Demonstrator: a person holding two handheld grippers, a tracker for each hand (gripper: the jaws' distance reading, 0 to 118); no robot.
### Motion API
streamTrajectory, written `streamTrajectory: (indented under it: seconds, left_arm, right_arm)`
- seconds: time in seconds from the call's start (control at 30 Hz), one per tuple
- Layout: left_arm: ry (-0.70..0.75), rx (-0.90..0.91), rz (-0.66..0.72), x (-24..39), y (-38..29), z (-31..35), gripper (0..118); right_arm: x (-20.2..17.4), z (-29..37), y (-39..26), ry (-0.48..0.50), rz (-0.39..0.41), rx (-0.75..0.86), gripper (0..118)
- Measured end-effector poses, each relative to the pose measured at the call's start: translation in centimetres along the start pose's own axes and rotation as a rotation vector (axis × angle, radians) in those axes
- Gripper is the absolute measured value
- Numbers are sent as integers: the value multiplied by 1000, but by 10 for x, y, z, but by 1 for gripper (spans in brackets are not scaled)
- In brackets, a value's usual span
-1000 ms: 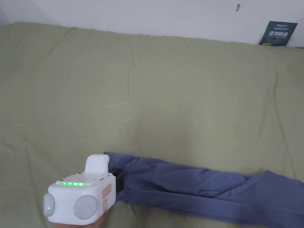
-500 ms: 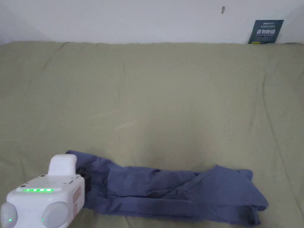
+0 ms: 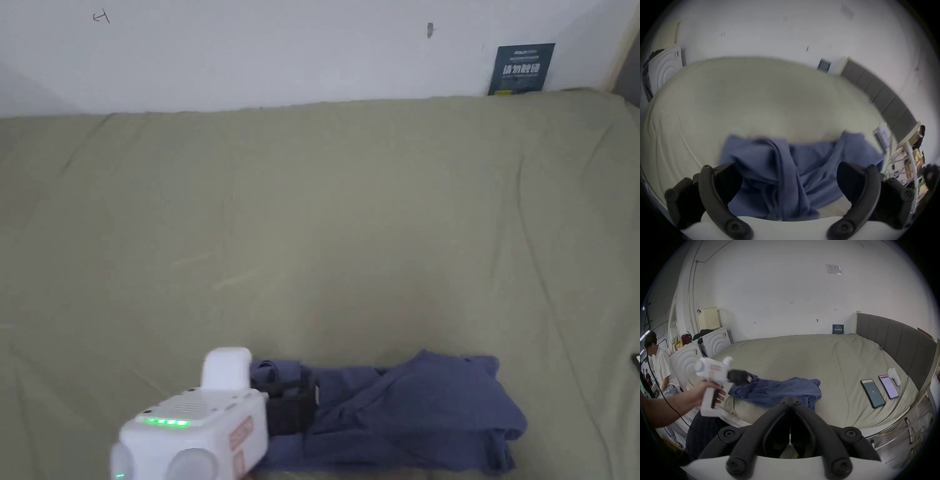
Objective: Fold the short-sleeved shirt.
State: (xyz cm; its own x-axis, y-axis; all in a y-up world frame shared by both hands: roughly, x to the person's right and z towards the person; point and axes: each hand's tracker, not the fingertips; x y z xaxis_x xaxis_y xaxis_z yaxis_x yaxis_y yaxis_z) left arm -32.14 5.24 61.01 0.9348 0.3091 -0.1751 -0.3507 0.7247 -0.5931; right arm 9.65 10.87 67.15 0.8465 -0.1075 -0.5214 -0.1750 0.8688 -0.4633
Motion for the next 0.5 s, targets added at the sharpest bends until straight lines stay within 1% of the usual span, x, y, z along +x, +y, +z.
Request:
streamTrajectory:
  seconds: [0.1, 0.17, 0.2, 0.23, 0.27, 0.3, 0.37, 0.4, 0.47, 0.5]
  left_arm:
    - [16, 70, 125, -41, 18, 37, 117]
    - [89, 61, 172, -67, 18, 45, 116]
    - [107, 35, 190, -79, 15, 44, 110]
    - [93, 7, 197, -86, 12, 42, 74]
    - [82, -5, 194, -86, 7, 38, 29]
    - [109, -45, 179, -83, -1, 30, 11]
    - [86, -104, 131, -74, -13, 12, 11]
    - [46, -129, 128, -66, -19, 1, 11]
    - [44, -116, 132, -50, -26, -18, 11]
    - [3, -112, 135, -41, -28, -30, 11]
  right_arm:
    - [0, -5, -4, 19, -25, -8, 0]
    - [-2, -11, -7, 30, -37, -23, 0]
    - [-3, -13, -8, 37, -39, -31, 0]
    - [-5, -14, -8, 45, -40, -36, 0]
    - [-7, -15, -9, 53, -40, -39, 0]
    - [-9, -15, -9, 59, -38, -39, 0]
    - [-10, -15, -9, 65, -38, -40, 0]
    - [-11, -15, -8, 63, -39, -41, 0]
    - [-10, -14, -8, 59, -44, -40, 0]
    - [-9, -12, -7, 56, -47, -40, 0]
